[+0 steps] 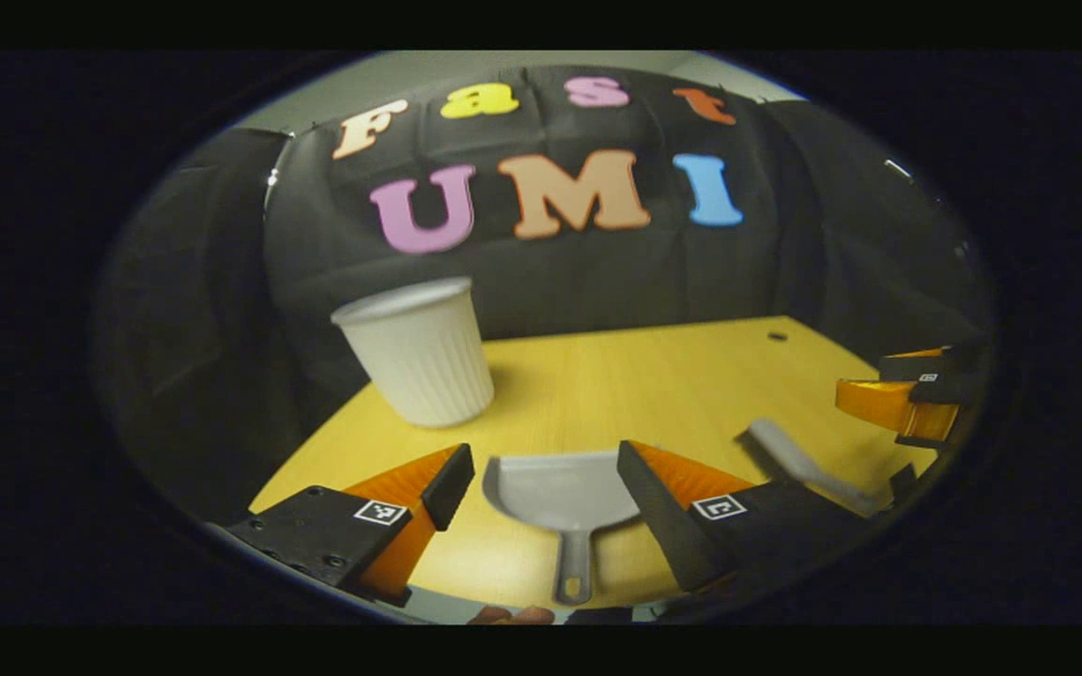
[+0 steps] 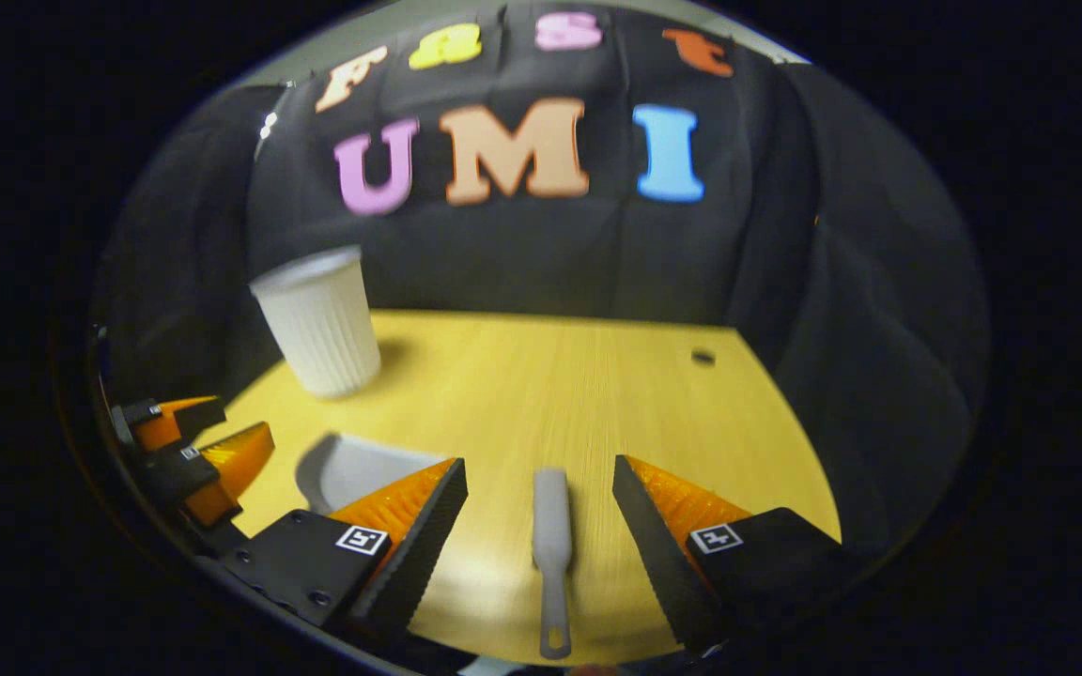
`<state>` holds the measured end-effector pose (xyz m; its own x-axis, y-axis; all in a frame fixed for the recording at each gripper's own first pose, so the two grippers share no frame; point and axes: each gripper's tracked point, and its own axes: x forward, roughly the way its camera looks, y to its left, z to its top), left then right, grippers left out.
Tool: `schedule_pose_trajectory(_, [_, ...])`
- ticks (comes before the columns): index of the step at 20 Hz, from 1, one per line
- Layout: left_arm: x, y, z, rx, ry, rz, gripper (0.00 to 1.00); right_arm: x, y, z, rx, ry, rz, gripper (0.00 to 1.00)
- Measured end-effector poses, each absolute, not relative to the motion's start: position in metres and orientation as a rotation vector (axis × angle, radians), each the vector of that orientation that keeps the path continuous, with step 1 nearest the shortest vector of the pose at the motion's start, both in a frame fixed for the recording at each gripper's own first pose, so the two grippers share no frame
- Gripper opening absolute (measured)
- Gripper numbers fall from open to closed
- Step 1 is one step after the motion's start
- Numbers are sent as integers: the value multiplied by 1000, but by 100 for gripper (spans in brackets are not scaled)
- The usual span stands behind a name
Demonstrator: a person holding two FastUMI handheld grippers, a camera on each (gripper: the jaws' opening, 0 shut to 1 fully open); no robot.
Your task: Pick up the small broom and dustpan from the desktop, sweep the trash into the dustpan with the broom, and then empty the trash into the garbage bin.
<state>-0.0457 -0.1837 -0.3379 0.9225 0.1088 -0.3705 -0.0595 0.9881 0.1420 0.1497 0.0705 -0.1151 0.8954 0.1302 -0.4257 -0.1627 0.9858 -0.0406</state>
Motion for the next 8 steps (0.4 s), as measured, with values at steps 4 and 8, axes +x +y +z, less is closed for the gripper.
schedule_pose_trajectory(4, [-38,-218,-232,111,142,75,93,138,63,-18,-94,132,176,99])
schedule_pose_trajectory(8, [-45,-231,-188,109,31,101,100,130,62,-15,-64,72,228,99])
